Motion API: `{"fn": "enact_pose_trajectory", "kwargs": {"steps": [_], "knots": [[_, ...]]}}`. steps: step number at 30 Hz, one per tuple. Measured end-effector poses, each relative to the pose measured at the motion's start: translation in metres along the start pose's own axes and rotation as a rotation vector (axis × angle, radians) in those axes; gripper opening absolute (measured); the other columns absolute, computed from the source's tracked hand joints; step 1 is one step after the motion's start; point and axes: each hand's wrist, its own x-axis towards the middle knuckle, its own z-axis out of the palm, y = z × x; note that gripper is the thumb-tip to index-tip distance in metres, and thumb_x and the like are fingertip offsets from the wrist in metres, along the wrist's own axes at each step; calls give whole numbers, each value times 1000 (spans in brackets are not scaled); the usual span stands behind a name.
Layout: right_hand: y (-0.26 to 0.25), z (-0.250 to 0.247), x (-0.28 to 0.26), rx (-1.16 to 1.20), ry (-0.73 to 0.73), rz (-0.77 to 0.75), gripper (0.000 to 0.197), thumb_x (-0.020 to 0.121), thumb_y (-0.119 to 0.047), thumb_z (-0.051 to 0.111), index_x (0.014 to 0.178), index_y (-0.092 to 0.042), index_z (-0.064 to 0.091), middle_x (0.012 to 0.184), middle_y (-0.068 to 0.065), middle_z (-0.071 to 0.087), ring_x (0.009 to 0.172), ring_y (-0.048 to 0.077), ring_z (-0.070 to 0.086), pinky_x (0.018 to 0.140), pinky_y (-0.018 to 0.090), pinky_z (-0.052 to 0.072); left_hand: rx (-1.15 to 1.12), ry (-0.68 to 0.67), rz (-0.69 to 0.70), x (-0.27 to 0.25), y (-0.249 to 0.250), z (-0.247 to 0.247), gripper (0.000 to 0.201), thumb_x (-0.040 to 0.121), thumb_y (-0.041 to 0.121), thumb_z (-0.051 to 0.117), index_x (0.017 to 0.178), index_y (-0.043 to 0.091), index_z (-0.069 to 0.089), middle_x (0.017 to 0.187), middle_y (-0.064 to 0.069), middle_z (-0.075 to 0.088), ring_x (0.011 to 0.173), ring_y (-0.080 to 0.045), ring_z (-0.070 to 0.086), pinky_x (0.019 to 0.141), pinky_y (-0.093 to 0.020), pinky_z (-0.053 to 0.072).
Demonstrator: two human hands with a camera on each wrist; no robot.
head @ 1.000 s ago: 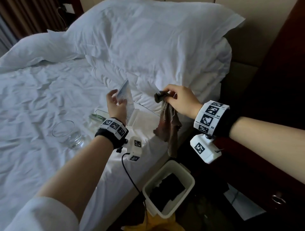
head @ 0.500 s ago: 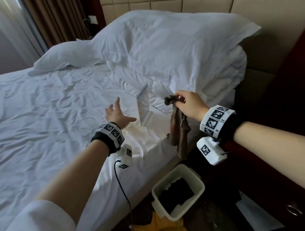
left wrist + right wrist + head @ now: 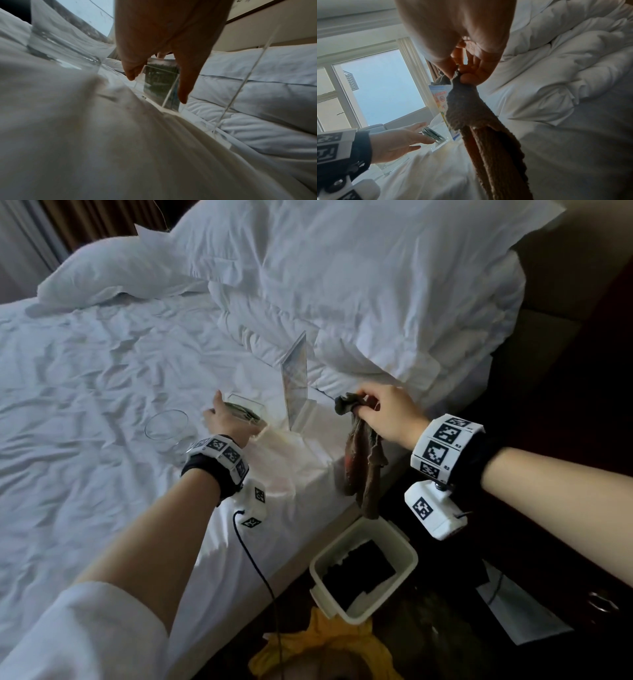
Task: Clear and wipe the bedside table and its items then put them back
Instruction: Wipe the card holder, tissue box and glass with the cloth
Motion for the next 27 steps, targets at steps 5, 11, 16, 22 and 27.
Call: {"fn": "enact_pose_trajectory", "kwargs": {"steps": [5,11,16,22,27], "knots": [[-9,-12,1,6,30,-22,16,87,-13,60,102,-9,66,94,13,67,84,24,57,73,26,40,-69,16,52,-6,8,-13,104,67,11,80,148,16,15,140,-13,28,127,-26,39,106,-28,33],[-46,-52,10,12,124,-85,16,88,-14,59,102,-9,65,91,8,64,78,20,50,71,23,37,-146,27,119,-11,61,-54,101,68,8,80,146,8,16,142,-11,33,129,-24,39,97,-25,37],[-82,-101,19,11,211,-173,12,88,-14,59,99,-10,64,86,8,63,73,21,51,74,31,46,-243,35,265,-17,119,-87,88,56,15,87,129,9,38,126,-9,50,116,-22,51,91,-28,45],[-112,-163,24,26,342,-276,15,89,-18,61,101,-10,65,84,5,62,74,18,54,67,24,40,-464,-15,457,-44,194,-109,93,63,16,85,140,10,31,124,-4,50,111,-19,52,99,-32,45],[-115,-214,22,61,515,-319,15,88,-14,61,101,-10,67,88,4,66,81,16,58,72,23,40,-526,-118,663,-79,259,-104,84,67,20,83,137,13,37,120,1,51,105,-18,59,92,-30,48]]}}
